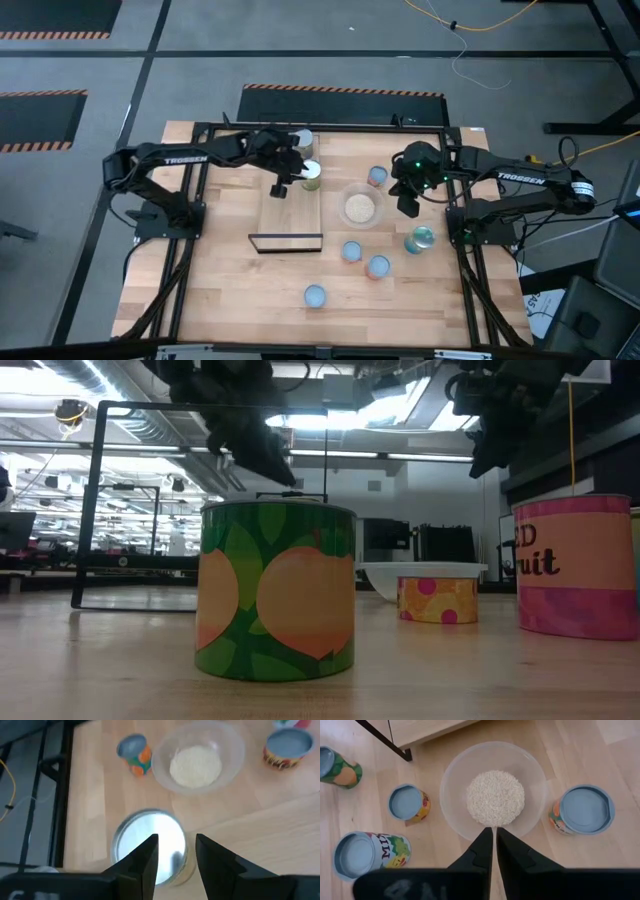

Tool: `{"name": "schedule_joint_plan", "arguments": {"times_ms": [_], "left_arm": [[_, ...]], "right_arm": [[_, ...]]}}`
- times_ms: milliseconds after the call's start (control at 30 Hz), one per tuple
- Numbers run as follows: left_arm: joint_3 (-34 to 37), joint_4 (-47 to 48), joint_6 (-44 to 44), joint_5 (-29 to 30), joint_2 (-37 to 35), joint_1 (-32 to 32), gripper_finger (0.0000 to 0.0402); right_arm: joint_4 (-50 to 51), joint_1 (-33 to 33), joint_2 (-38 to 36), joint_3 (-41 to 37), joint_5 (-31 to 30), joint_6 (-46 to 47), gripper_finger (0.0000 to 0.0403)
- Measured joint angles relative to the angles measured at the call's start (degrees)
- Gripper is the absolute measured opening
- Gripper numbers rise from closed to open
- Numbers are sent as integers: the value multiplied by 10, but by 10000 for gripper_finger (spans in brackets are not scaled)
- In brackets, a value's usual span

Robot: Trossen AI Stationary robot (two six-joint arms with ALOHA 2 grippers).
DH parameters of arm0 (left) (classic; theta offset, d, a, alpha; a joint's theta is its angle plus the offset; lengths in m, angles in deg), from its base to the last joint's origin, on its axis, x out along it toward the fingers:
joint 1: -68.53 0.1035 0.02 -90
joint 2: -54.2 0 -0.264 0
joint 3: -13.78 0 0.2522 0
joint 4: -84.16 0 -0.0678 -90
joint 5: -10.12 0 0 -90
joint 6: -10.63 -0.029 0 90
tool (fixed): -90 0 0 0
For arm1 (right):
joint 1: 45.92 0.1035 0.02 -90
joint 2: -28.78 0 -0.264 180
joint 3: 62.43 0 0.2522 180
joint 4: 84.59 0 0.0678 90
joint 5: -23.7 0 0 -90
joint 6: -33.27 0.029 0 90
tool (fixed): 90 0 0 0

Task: Pick and place cans onto a shelf
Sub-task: Put the large canned oranges on the shelf

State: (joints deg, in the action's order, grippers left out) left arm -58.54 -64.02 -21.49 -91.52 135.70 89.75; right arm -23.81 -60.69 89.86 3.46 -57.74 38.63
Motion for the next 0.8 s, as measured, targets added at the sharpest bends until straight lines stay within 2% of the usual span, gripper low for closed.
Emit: {"name": "schedule_joint_plan", "arguments": {"times_ms": [500,800], "left_arm": [[-1,4,-15,36,41,0,117],[-1,4,1,36,42,0,42]], "right_arm": [[-1,0,0,0,0,0,29],[-1,0,0,0,0,0,29]]}}
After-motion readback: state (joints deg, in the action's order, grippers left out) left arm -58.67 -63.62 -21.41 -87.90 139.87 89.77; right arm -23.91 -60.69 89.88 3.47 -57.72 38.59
